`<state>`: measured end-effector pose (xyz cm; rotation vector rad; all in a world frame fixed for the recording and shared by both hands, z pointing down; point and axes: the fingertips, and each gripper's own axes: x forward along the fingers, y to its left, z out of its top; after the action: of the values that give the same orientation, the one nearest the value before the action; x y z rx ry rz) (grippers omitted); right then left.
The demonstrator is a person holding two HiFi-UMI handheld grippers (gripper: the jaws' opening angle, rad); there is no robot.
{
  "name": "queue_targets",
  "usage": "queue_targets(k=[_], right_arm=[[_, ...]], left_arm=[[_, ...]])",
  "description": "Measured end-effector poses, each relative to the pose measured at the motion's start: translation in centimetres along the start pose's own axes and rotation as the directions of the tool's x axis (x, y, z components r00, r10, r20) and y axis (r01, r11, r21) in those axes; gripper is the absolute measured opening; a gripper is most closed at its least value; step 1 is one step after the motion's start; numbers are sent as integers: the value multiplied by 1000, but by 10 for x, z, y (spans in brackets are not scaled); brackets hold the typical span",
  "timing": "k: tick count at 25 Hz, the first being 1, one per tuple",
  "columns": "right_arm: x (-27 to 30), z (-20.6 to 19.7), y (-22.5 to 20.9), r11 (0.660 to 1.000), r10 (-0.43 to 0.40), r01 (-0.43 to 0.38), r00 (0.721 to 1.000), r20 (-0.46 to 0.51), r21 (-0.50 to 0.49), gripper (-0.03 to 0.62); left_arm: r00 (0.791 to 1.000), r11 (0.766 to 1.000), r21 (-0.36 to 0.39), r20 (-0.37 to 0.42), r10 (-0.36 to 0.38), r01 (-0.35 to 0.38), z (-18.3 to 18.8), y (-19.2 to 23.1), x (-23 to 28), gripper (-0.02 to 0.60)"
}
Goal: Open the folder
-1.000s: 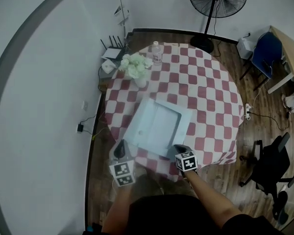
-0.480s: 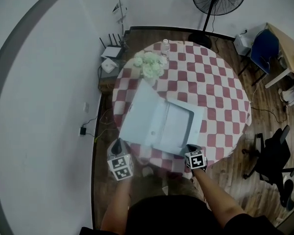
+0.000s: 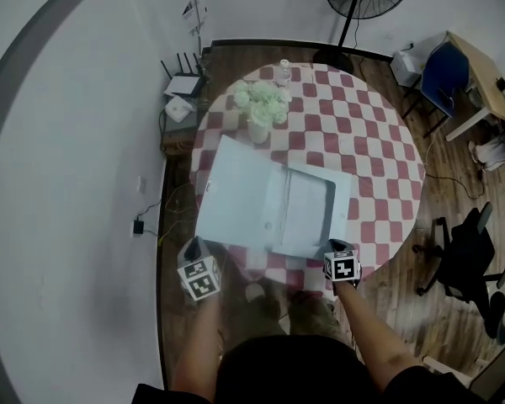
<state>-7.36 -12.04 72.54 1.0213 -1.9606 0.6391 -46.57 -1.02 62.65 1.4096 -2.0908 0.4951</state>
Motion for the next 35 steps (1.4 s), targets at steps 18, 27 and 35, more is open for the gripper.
queue_targets(k=[18, 27, 35], right_arm=[[24, 57, 123, 974, 216, -202, 965, 149, -100, 0], [36, 65, 176, 959, 280, -267, 948, 155, -98, 0], [42, 57, 163, 963, 262, -252, 959, 110, -100, 0]], left_arm=[[983, 995, -55, -170, 74, -85, -80, 50, 57, 51], [968, 997, -42, -243, 59, -72, -115, 58, 90, 61], [970, 997, 15, -233, 75, -73, -121, 57, 102, 3]])
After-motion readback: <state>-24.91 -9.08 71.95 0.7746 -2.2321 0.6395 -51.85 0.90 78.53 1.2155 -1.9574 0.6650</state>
